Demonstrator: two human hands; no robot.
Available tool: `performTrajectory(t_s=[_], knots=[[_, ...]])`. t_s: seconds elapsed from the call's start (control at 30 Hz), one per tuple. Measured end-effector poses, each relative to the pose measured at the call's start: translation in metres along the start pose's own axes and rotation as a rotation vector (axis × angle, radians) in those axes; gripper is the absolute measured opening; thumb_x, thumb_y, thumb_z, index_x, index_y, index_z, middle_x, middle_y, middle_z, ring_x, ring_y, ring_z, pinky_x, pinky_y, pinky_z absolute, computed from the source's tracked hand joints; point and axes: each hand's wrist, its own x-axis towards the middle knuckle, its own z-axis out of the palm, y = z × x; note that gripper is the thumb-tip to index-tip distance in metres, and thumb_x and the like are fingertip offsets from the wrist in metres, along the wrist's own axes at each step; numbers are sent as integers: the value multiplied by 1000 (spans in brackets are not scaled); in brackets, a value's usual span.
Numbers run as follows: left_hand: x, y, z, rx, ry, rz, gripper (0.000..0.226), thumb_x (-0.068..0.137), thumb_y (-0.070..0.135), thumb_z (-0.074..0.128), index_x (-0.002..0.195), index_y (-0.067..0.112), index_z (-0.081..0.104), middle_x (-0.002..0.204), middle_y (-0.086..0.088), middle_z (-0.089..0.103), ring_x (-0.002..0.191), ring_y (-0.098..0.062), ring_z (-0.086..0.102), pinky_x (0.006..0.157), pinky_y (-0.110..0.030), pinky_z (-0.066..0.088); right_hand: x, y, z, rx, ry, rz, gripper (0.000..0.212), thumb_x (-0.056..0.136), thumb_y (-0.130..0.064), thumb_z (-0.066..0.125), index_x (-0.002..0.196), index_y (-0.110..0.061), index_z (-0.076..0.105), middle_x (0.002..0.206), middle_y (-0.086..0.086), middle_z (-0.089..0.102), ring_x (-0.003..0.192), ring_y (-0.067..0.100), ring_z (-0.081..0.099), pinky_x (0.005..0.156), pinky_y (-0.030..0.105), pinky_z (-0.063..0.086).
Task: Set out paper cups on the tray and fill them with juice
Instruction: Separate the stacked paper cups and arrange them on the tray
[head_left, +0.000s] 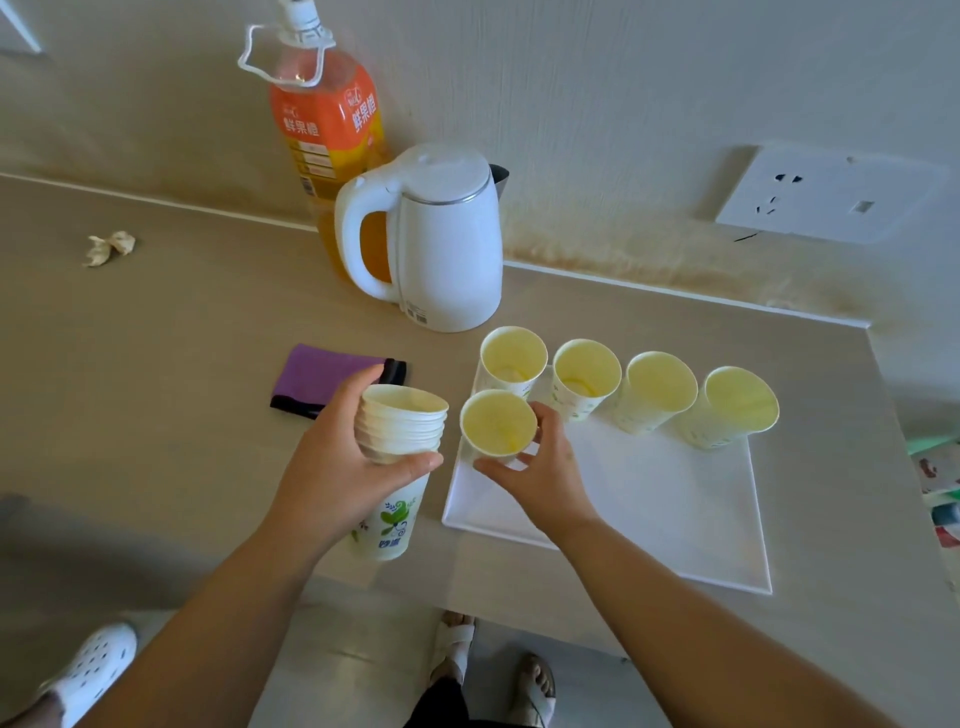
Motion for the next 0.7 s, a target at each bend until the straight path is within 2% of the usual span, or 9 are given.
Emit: performTrajectory(t_s=[0.07, 0.13, 0.23, 0.33, 0.47, 0.63, 0.7], knots=[[1, -2, -2, 4, -2, -4, 93, 64, 32, 85, 140, 41, 32, 117, 21, 48, 110, -5, 51, 88, -26, 40, 2, 4, 1, -1, 6, 6, 72, 67, -19, 85, 120, -28, 38, 111, -21, 48, 105, 4, 50, 87, 17, 46], [1, -3, -2, 10, -3, -2, 92, 64, 33, 85, 139, 41, 33, 116, 22, 48, 110, -5, 51, 88, -26, 41, 3, 10, 2, -23, -4, 2, 78, 65, -18, 86, 127, -25, 39, 118, -17, 50, 108, 4, 50, 88, 15, 44], [1, -5, -3, 16, -9, -3, 92, 63, 33, 86, 139, 42, 33, 117, 21, 50, 111, -6, 52, 89, -28, 42, 2, 17, 2, -85, -3, 9, 80, 69, -16, 84, 133, -22, 38, 129, -7, 49, 113, 9, 50, 92, 22, 44], [1, -5, -2, 19, -15, -1, 92, 63, 33, 86, 138, 42, 33, 118, 20, 51, 111, -7, 53, 89, -28, 43, 3, 19, 3, -142, 18, 28, 70, 73, -21, 81, 131, -22, 41, 128, -4, 52, 111, 13, 52, 91, 26, 45], [1, -3, -2, 24, -21, 5, 93, 63, 33, 86, 139, 42, 33, 119, 19, 51, 112, -6, 53, 91, -29, 43, 7, 18, 5, -188, 36, 15, 67, 73, -25, 81, 129, -21, 44, 126, -2, 53, 112, 16, 53, 94, 33, 46], [1, 2, 0, 51, -22, 14, 101, 60, 32, 88, 142, 36, 29, 119, 17, 49, 109, -6, 51, 87, -27, 42, 5, 16, -4, -179, -23, 68, 71, 71, -20, 82, 130, -23, 43, 126, -6, 50, 111, 10, 51, 93, 27, 47], [0, 5, 3, 85, -11, 28, 98, 57, 31, 89, 137, 29, 33, 111, 21, 48, 106, -8, 52, 84, -27, 42, -2, 9, -15, -209, 14, 52, 56, 75, -16, 78, 122, -22, 48, 118, -7, 54, 104, 9, 54, 83, 17, 47]])
